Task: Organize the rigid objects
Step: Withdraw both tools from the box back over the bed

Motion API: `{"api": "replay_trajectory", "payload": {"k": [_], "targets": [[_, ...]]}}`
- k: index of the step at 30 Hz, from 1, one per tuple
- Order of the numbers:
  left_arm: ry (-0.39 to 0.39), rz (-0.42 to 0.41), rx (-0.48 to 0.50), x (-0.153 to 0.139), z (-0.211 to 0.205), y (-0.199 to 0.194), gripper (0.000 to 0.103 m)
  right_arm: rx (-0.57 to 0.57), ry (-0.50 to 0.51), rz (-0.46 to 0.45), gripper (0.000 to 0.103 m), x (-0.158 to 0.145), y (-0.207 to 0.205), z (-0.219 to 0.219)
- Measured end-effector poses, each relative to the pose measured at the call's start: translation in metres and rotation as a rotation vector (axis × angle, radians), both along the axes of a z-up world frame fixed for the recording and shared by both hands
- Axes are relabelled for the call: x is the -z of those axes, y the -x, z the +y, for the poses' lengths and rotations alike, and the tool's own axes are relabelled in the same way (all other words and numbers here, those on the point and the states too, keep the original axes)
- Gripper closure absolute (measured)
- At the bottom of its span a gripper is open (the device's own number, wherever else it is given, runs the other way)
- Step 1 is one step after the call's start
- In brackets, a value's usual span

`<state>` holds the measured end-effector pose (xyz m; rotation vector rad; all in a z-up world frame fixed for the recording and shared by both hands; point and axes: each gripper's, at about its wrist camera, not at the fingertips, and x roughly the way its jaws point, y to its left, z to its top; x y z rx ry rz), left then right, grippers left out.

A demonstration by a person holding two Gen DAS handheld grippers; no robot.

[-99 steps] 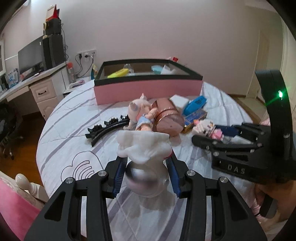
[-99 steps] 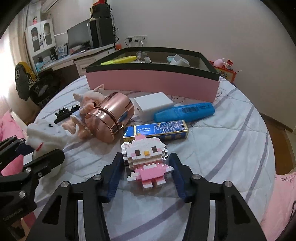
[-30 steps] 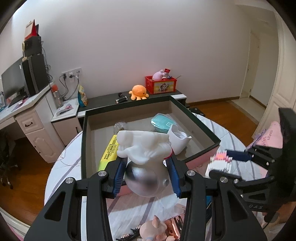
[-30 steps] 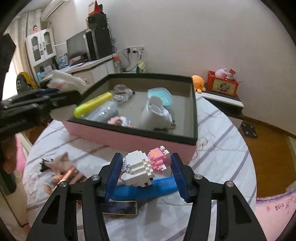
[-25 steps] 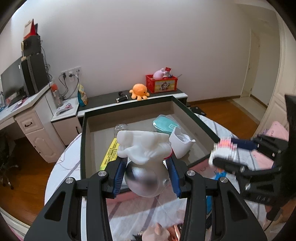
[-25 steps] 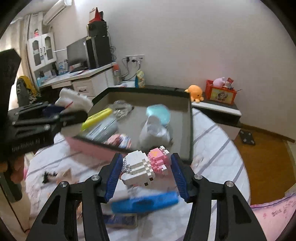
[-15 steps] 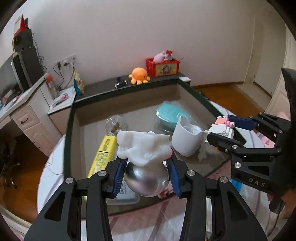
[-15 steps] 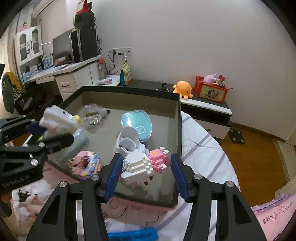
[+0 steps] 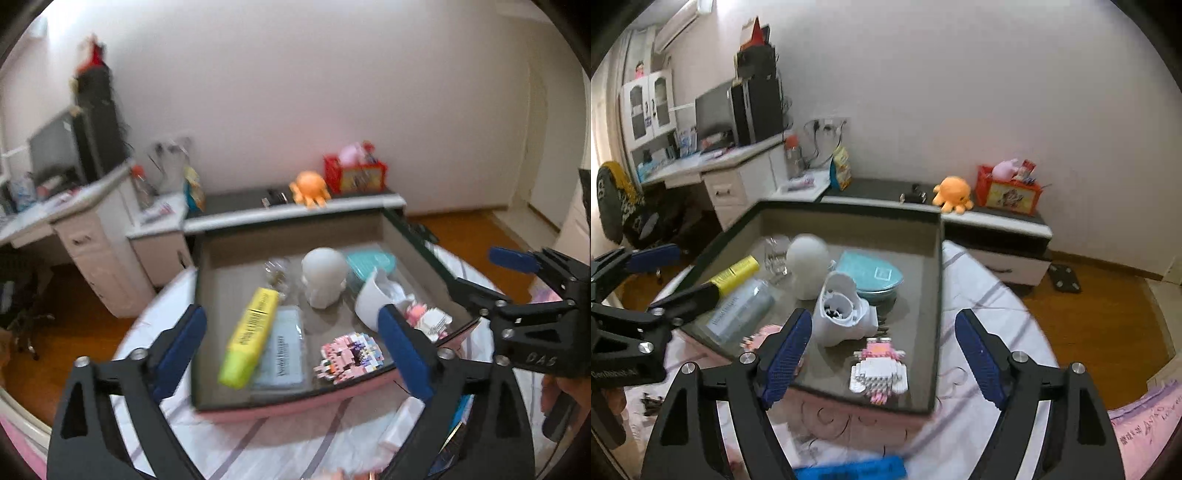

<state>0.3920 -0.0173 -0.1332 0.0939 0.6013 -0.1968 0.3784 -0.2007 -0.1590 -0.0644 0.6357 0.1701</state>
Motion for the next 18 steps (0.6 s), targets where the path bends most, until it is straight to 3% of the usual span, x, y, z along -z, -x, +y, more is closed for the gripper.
{"api": "replay_trajectory", "payload": {"k": [3,6,11,18], "targets": [[0.01,-0.103,-0.056,-0.022,0.012,0.047,0.0,0.021,-0.022,-0.066,0.016,-0.02,0.037,0.0],[0.021,-0.163,-0.101,-0.036,0.023,0.08,0.0,0.021,-0.04,-0.139,0.0,-0.037,0.077,0.004],[0.053,-0.272,-0.152,-0.054,0.031,0.154,0.0,-0.002,-0.066,-0.218,0.0,-0.054,0.143,0.015],[0.053,-0.33,-0.17,-0.065,0.033,0.219,0.0,0.047,-0.067,-0.302,0.0,-0.066,0.211,0.022]]}}
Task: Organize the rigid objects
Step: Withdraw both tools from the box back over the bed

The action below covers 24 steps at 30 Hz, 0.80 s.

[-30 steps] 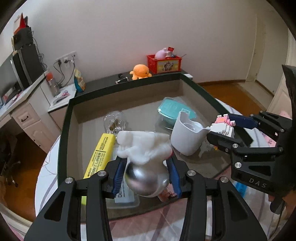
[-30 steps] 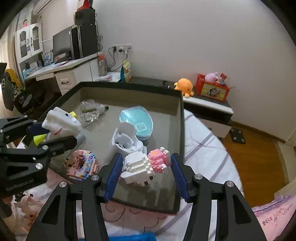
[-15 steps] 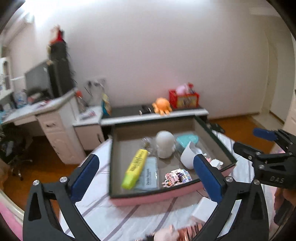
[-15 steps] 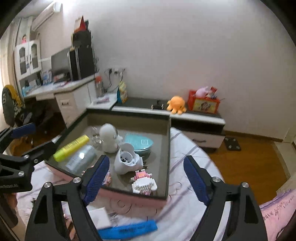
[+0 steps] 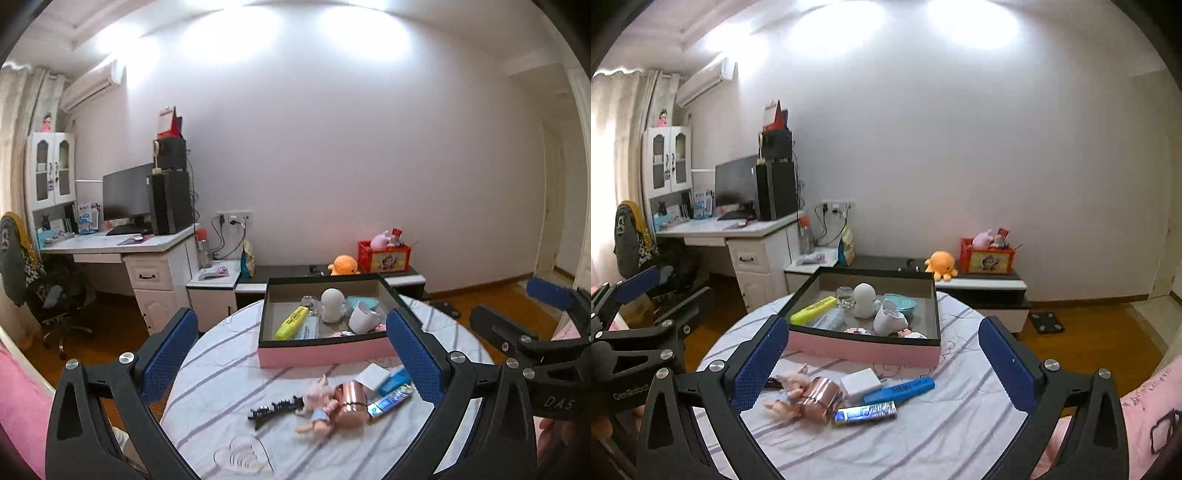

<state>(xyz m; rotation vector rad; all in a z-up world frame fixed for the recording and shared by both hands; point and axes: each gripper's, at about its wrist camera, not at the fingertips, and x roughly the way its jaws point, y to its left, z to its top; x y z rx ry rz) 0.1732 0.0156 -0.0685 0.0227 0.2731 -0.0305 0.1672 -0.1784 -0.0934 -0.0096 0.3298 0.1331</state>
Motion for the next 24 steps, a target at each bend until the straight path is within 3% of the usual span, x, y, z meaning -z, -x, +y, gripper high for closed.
{"api": "replay_trajectory", "payload": {"k": [12,24], "targets": [[-0.019,-0.111,0.015,-0.02,-0.005,0.063,0.0,0.021,-0.033,-0.086,0.0,-0.02,0.06,-0.001],[-0.041,-0.14,0.0,-0.023,-0.007,0.075,0.0,0.034,-0.021,-0.113,0.0,-0.023,0.074,0.002]]}}
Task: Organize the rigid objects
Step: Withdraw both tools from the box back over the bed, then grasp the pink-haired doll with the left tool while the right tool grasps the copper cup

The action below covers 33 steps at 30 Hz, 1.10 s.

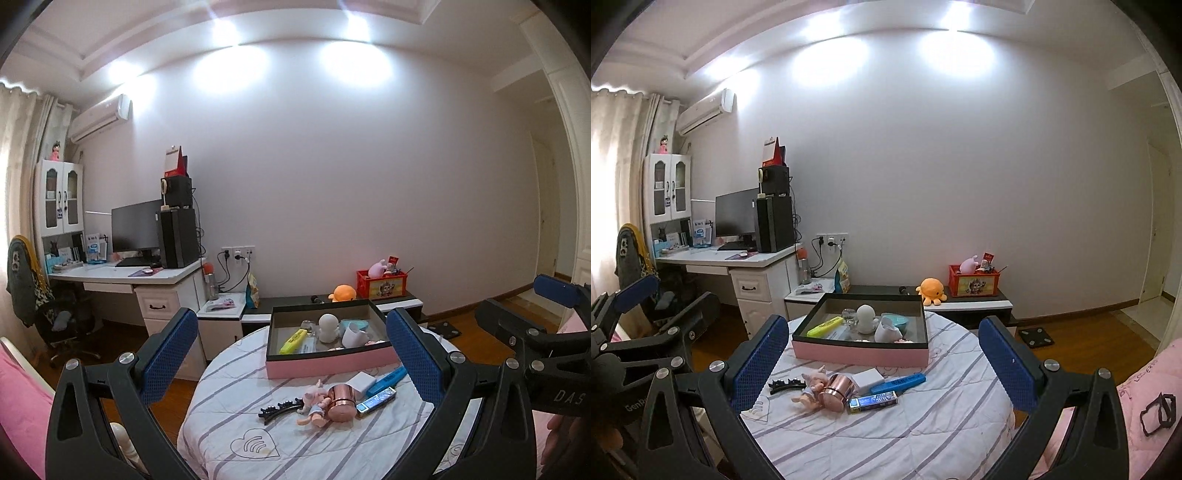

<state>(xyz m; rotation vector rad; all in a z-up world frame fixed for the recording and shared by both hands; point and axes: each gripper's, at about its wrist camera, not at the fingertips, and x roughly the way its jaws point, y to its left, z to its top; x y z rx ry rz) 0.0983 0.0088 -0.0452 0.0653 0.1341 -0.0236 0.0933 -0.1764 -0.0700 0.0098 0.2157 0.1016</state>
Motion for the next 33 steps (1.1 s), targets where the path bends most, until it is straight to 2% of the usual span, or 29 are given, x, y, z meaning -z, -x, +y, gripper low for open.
{"api": "replay_trajectory", "payload": {"k": [6,12,15,20,23,26,29,33], "targets": [[-0.004,0.008,0.003,0.003,0.0,-0.001,0.0,0.0,0.003,0.005,0.0,0.001,0.0,0.0],[0.006,0.086,0.028,0.021,0.01,-0.018,0.0,0.006,0.017,0.054,0.0,0.014,-0.015,-0.002],[0.01,0.153,0.007,0.038,0.021,-0.033,0.0,0.015,0.015,0.106,0.0,0.03,-0.031,-0.006],[0.04,0.319,-0.029,0.083,0.044,-0.07,0.0,0.033,0.009,0.203,0.0,0.06,-0.059,-0.015],[0.07,0.421,-0.016,0.114,0.05,-0.092,0.0,0.04,0.003,0.274,0.0,0.081,-0.076,-0.02],[0.066,0.5,0.001,0.14,0.046,-0.111,0.0,0.047,0.005,0.337,0.0,0.102,-0.091,-0.023],[0.068,0.552,0.029,0.158,0.038,-0.127,0.0,0.045,0.004,0.395,0.0,0.12,-0.104,-0.026],[0.065,0.574,0.062,0.169,0.026,-0.147,0.0,0.048,0.002,0.455,0.0,0.14,-0.122,-0.031]]}}
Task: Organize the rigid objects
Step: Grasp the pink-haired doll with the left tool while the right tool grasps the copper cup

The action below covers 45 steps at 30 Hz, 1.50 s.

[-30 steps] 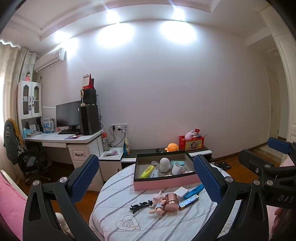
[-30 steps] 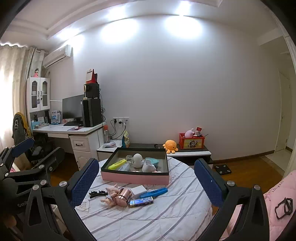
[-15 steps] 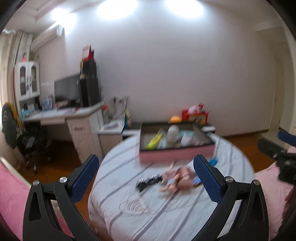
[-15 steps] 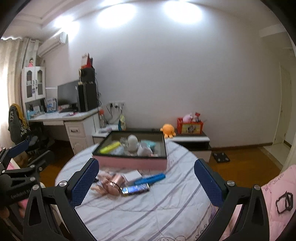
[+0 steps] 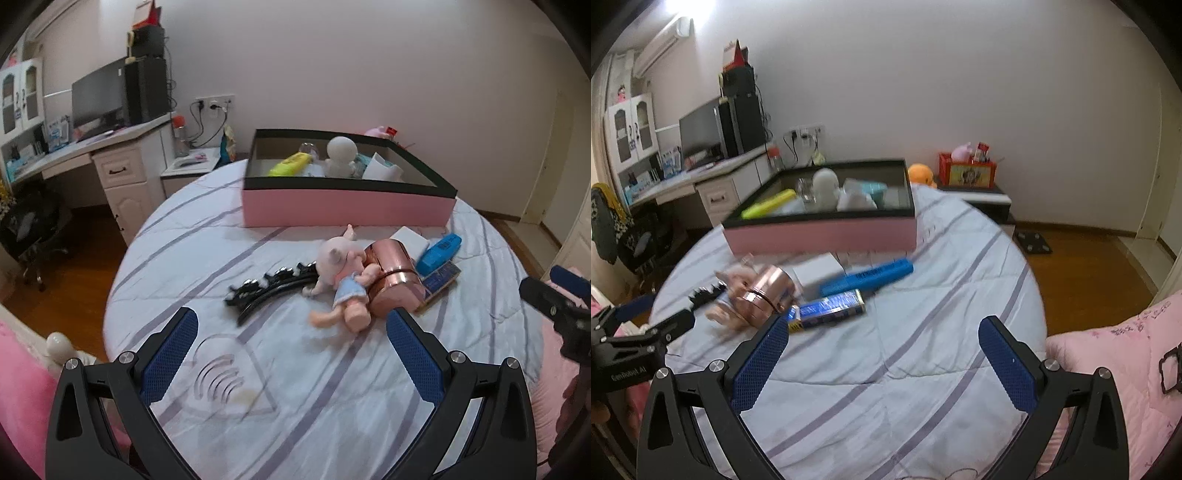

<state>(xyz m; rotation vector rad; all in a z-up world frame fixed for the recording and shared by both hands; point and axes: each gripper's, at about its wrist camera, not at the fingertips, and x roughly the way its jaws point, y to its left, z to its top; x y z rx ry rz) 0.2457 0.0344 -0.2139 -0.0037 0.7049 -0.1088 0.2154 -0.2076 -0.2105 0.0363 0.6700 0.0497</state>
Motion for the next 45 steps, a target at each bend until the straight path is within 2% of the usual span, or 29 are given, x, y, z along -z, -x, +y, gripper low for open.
{"api": "replay_trajectory", "payload": {"k": [2,4,6,7,11,14,15,16,19,25,32,36,38,40,41,45], "targets": [[-0.049,-0.003,0.004,0.005,-0.008,-0.01,0.002,0.003,-0.01,0.019,0.0,0.007,-0.006,-0.004],[-0.094,0.012,0.015,0.01,-0.013,-0.017,0.011,0.01,-0.012,0.034,0.0,0.011,-0.012,-0.007],[-0.085,0.036,0.048,0.013,-0.017,-0.022,0.019,0.015,-0.014,0.05,0.0,0.016,-0.018,-0.01],[-0.073,0.038,0.063,0.013,-0.019,-0.024,0.027,0.015,-0.018,0.054,0.0,0.017,-0.02,-0.011],[-0.109,0.084,0.093,0.021,-0.03,-0.039,0.036,0.01,-0.03,0.067,0.0,0.021,-0.029,-0.015],[-0.093,0.096,0.107,0.021,-0.032,-0.048,0.047,0.005,-0.034,0.072,0.0,0.023,-0.033,-0.016],[-0.081,0.103,0.122,0.021,-0.033,-0.05,0.059,0.004,-0.034,0.079,0.0,0.024,-0.035,-0.016],[-0.068,0.112,0.139,0.022,-0.035,-0.051,0.062,0.004,-0.036,0.083,0.0,0.025,-0.036,-0.016],[-0.093,0.098,0.138,0.024,-0.039,-0.05,0.062,-0.004,-0.038,0.099,0.0,0.029,-0.039,-0.014],[-0.071,0.087,0.097,0.019,-0.023,-0.029,0.062,-0.027,-0.031,0.102,0.0,0.029,-0.042,0.002],[-0.085,0.056,0.04,0.013,0.004,-0.001,0.062,-0.092,-0.031,0.064,0.0,0.018,-0.049,0.048],[-0.052,0.057,0.048,0.016,0.014,0.003,0.062,-0.123,-0.073,0.057,0.0,0.016,-0.056,0.076],[-0.027,0.061,0.052,0.019,0.019,0.004,0.061,-0.137,-0.064,0.067,0.007,0.018,-0.062,0.087],[-0.014,0.061,0.055,0.02,0.022,0.003,0.06,-0.154,-0.069,0.096,0.027,0.023,-0.07,0.094],[-0.006,0.065,0.06,0.021,0.022,0.002,0.06,-0.162,-0.072,0.111,0.033,0.025,-0.073,0.096],[0.006,0.075,0.067,0.027,0.02,-0.003,0.058,-0.182,-0.076,0.164,0.04,0.037,-0.084,0.105]]}}
